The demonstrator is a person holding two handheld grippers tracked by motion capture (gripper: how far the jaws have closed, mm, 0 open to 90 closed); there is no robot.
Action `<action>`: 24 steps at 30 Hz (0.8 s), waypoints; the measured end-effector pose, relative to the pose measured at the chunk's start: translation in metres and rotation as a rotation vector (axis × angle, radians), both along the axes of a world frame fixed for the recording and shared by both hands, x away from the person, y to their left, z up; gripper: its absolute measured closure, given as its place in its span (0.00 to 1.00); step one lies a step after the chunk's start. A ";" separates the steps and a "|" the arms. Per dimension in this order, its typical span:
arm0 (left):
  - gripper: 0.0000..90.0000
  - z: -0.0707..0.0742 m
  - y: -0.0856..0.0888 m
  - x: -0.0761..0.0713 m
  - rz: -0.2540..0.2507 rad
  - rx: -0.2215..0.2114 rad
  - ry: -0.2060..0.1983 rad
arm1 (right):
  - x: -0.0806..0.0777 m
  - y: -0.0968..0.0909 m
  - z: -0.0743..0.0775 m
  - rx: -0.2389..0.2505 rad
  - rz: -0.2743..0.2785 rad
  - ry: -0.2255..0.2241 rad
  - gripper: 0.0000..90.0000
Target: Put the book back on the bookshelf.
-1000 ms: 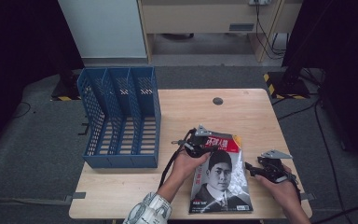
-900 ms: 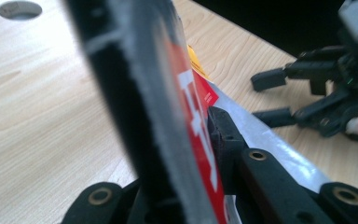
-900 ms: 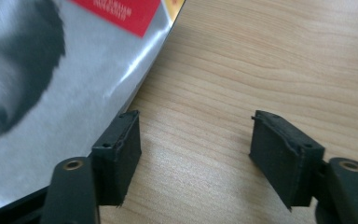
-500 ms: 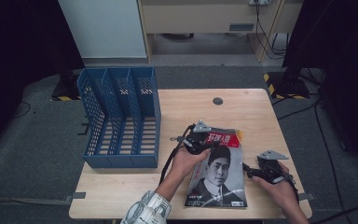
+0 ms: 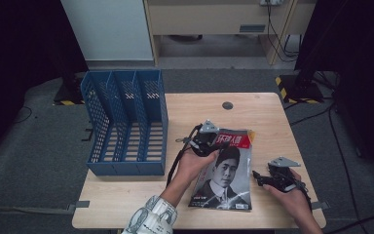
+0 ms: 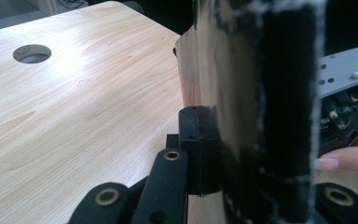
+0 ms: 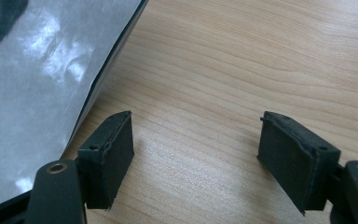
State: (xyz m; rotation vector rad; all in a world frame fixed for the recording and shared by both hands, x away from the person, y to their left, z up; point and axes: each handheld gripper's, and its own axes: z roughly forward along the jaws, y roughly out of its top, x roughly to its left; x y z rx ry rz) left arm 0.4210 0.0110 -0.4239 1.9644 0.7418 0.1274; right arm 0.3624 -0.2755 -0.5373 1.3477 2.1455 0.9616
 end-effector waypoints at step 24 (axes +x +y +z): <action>0.96 0.023 0.014 0.004 0.023 -0.081 -0.007 | -0.001 0.003 0.000 -0.001 0.014 -0.003 0.30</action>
